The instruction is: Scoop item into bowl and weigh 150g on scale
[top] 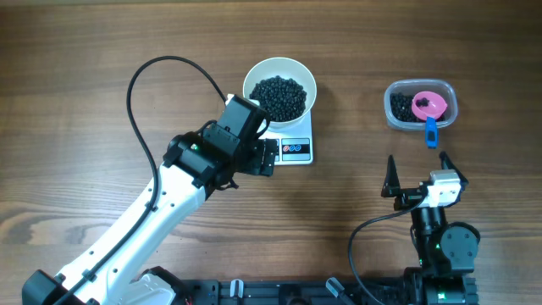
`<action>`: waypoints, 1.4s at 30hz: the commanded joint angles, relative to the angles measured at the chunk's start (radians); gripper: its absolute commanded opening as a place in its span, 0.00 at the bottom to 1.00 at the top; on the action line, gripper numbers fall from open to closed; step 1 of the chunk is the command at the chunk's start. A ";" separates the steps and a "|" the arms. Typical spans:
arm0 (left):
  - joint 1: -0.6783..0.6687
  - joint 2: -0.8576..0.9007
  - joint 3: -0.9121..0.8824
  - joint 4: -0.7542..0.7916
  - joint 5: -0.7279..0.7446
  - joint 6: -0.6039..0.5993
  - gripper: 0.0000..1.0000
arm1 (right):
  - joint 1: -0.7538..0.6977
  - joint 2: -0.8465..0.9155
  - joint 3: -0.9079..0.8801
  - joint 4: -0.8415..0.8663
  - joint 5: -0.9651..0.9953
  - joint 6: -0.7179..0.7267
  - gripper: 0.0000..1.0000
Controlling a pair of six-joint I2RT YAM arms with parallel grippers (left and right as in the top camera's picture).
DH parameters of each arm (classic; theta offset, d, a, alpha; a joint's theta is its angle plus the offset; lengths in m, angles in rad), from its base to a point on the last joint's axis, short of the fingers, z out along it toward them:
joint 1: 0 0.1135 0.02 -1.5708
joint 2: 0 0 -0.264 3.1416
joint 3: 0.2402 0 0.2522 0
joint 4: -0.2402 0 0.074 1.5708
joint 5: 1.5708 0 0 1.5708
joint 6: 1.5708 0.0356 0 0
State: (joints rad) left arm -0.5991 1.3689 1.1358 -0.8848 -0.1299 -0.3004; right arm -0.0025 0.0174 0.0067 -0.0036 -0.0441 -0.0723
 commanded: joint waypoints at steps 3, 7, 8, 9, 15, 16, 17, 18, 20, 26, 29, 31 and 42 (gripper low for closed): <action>0.008 0.006 -0.005 0.003 0.005 0.009 1.00 | 0.005 -0.014 -0.001 0.003 -0.009 -0.004 1.00; 0.008 0.006 -0.005 0.003 0.005 0.009 1.00 | 0.005 -0.014 -0.001 0.003 -0.009 -0.004 1.00; 0.008 0.006 -0.005 0.003 0.005 0.009 1.00 | 0.005 -0.014 -0.001 0.003 -0.009 -0.004 1.00; 0.008 0.006 -0.005 0.003 0.005 0.009 1.00 | 0.005 -0.014 -0.001 0.003 -0.009 -0.003 1.00; 0.008 0.006 -0.005 0.003 0.005 0.009 1.00 | 0.005 -0.014 -0.001 0.003 -0.009 -0.004 1.00; 0.008 0.006 -0.005 0.003 0.005 0.009 1.00 | 0.005 -0.014 -0.001 0.003 -0.009 -0.004 0.99; 0.008 0.006 -0.005 0.003 0.005 0.009 1.00 | 0.005 -0.014 -0.001 0.003 -0.009 -0.004 1.00; 0.008 0.006 -0.005 0.003 0.005 0.009 1.00 | 0.005 -0.014 -0.001 0.003 -0.009 -0.004 1.00; 0.008 0.006 -0.005 0.003 0.005 0.009 1.00 | 0.005 -0.014 -0.001 0.003 -0.009 -0.004 1.00; 0.008 0.005 -0.005 -0.003 0.008 0.003 1.00 | 0.005 -0.014 -0.001 0.003 -0.009 -0.004 1.00; 0.019 0.004 -0.005 -0.002 0.006 0.004 1.00 | 0.005 -0.014 -0.001 0.003 -0.009 -0.004 1.00; 0.031 0.003 -0.005 0.019 0.006 0.005 1.00 | 0.005 -0.014 -0.001 0.003 -0.009 -0.004 1.00; 0.192 -0.052 -0.006 0.053 0.005 0.002 1.00 | 0.005 -0.014 -0.001 0.003 -0.009 -0.003 1.00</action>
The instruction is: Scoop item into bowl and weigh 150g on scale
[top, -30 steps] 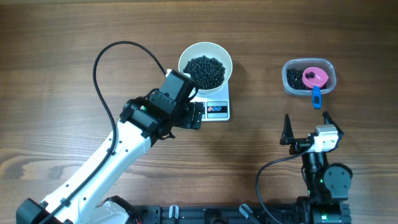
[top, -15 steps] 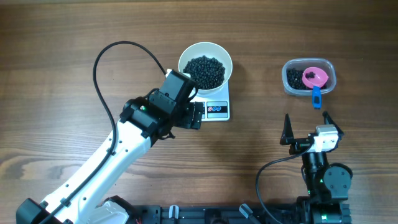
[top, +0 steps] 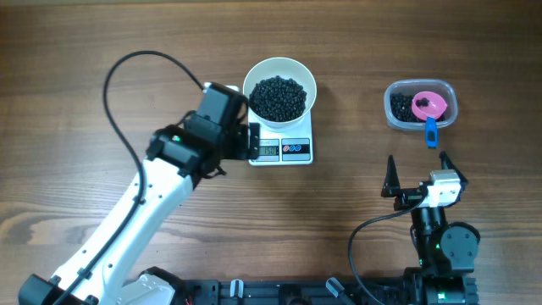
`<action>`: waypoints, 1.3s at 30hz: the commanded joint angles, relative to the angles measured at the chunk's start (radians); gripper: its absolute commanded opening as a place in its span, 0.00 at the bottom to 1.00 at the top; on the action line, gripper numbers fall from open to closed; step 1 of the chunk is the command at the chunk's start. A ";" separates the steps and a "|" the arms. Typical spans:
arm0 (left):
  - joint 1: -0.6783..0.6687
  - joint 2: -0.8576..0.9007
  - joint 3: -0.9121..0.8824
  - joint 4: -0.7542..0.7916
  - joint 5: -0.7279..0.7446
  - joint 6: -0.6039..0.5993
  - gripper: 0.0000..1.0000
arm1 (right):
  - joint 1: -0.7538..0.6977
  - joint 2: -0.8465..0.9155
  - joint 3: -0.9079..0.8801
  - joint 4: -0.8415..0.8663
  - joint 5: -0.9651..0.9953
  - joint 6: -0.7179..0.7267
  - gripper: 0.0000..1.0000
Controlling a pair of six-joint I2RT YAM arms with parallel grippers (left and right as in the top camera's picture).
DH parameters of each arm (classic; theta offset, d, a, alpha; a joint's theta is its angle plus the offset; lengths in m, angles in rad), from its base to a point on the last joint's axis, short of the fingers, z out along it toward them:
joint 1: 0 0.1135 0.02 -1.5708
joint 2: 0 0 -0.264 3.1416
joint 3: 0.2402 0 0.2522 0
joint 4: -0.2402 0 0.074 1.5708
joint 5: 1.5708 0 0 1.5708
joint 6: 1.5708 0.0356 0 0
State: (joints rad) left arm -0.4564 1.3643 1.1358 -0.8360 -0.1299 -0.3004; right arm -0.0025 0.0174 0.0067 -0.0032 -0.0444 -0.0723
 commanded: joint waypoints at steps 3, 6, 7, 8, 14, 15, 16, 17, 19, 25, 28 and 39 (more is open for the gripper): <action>0.076 -0.093 -0.025 0.011 0.005 0.002 1.00 | 0.005 -0.014 -0.001 0.003 -0.008 -0.004 1.00; 0.107 -0.173 -0.083 0.034 0.005 0.002 1.00 | 0.005 -0.014 -0.001 0.003 -0.009 -0.004 1.00; 0.121 -0.208 -0.108 0.049 0.005 0.002 1.00 | 0.005 -0.014 -0.001 0.003 -0.009 -0.004 1.00; 0.132 -0.235 -0.129 0.062 0.005 0.002 1.00 | 0.005 -0.014 -0.001 0.003 -0.009 -0.004 1.00; 0.217 -0.467 -0.288 0.132 0.006 0.002 1.00 | 0.005 -0.014 -0.001 0.003 -0.009 -0.004 1.00; 0.224 -0.502 -0.309 0.140 0.006 0.002 1.00 | 0.005 -0.014 -0.001 0.003 -0.009 -0.004 1.00; 0.229 -0.535 -0.326 0.145 0.006 0.002 1.00 | 0.005 -0.014 -0.001 0.003 -0.009 -0.003 1.00; 0.232 -0.557 -0.336 0.145 0.006 0.002 1.00 | 0.005 -0.014 -0.001 0.003 -0.009 -0.004 1.00; 0.234 -0.616 -0.369 0.161 0.005 0.002 1.00 | 0.005 -0.014 -0.001 0.003 -0.009 -0.003 1.00; 0.235 -0.764 -0.489 0.222 0.005 0.002 1.00 | 0.005 -0.014 -0.001 0.003 -0.009 -0.004 1.00; 0.246 -0.835 -0.558 0.271 0.006 0.002 1.00 | 0.005 -0.014 -0.001 0.003 -0.008 -0.004 1.00; 0.356 -1.080 -0.702 0.369 0.042 0.002 1.00 | 0.005 -0.014 -0.001 0.003 -0.009 -0.004 1.00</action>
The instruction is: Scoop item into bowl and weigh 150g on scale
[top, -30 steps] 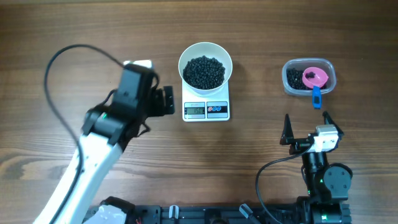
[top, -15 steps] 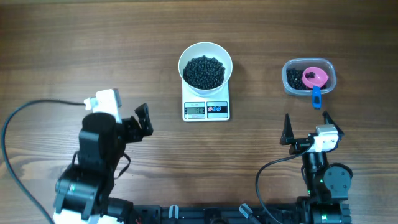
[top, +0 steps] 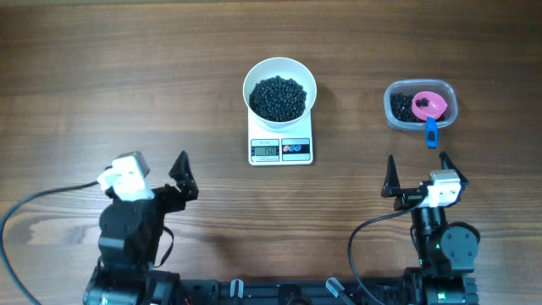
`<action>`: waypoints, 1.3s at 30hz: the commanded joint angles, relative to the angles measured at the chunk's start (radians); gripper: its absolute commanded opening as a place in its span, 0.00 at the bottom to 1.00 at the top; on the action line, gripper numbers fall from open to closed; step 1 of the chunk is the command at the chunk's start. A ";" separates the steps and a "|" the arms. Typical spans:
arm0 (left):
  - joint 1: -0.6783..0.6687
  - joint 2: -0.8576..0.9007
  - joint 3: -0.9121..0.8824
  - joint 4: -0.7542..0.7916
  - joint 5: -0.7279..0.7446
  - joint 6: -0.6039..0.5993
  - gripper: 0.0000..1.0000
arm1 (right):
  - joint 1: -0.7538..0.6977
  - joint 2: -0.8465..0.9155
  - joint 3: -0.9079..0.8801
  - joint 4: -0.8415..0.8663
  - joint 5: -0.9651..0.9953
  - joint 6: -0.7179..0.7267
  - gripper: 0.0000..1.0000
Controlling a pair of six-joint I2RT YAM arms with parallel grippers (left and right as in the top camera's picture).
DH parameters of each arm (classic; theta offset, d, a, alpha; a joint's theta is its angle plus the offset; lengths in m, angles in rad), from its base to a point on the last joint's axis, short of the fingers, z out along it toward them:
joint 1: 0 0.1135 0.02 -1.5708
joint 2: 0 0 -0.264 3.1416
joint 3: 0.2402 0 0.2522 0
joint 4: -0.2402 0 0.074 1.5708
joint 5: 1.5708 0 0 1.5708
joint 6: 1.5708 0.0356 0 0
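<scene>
A white bowl [top: 279,89] full of small black beans stands on the white scale [top: 280,150], whose display is lit with digits too small to read. To the right, a clear tub [top: 421,104] holds more black beans and a pink scoop [top: 428,107] with a blue handle sticking out over the rim. My left gripper [top: 161,174] is pulled back near the front left edge, open and empty, with only one dark finger showing plainly. My right gripper [top: 418,168] stands open and empty in front of the tub.
Both arm bases sit at the front edge of the wooden table [top: 102,76]. A black cable loops from each arm along the front.
My left arm was stretched out with its gripper at the scale's left front corner. It now sits folded back at the front left. Bowl, scale and right arm are unchanged.
At first my left gripper lay over the front of the scale, by its display and buttons. Then it was a little further left, at the scale's corner. Now it is drawn back to the front edge, and the whole scale face shows.
</scene>
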State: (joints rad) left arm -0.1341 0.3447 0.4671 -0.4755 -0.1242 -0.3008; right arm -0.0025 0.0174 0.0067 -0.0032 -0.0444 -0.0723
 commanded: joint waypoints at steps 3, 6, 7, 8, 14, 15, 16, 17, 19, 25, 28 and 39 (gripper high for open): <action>0.062 -0.110 -0.056 0.013 0.039 0.002 1.00 | 0.005 -0.014 -0.001 0.003 -0.009 -0.004 1.00; 0.085 -0.158 -0.084 0.021 0.053 0.002 1.00 | 0.005 -0.014 -0.001 0.003 -0.009 -0.004 1.00; 0.094 -0.172 -0.092 0.023 0.066 0.002 1.00 | 0.005 -0.014 -0.001 0.003 -0.008 -0.004 1.00; 0.102 -0.184 -0.098 0.024 0.079 0.002 1.00 | 0.005 -0.014 -0.001 0.003 -0.009 -0.004 1.00; 0.145 -0.275 -0.122 0.024 0.122 0.003 1.00 | 0.005 -0.014 -0.001 0.003 -0.009 -0.004 1.00; 0.149 -0.288 -0.126 0.023 0.127 0.003 1.00 | 0.005 -0.014 -0.001 0.003 -0.008 -0.004 1.00; 0.154 -0.304 -0.133 0.023 0.134 0.003 1.00 | 0.005 -0.014 -0.001 0.003 -0.009 -0.004 1.00; 0.158 -0.320 -0.141 0.024 0.138 0.002 1.00 | 0.005 -0.014 -0.001 0.003 -0.009 -0.004 1.00; 0.164 -0.342 -0.158 0.027 0.155 0.003 1.00 | 0.005 -0.014 -0.001 0.003 -0.009 -0.004 1.00; 0.168 -0.341 -0.163 0.039 0.169 0.002 1.00 | 0.005 -0.014 -0.001 0.003 -0.009 -0.004 1.00; 0.170 -0.341 -0.164 0.039 0.169 0.002 1.00 | 0.005 -0.014 -0.001 0.003 -0.009 -0.004 1.00; 0.170 -0.342 -0.298 0.188 0.169 0.003 1.00 | 0.005 -0.014 -0.001 0.003 -0.008 -0.004 1.00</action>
State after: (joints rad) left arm 0.0277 0.0143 0.2203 -0.3298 0.0292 -0.3008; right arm -0.0025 0.0174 0.0067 -0.0032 -0.0444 -0.0723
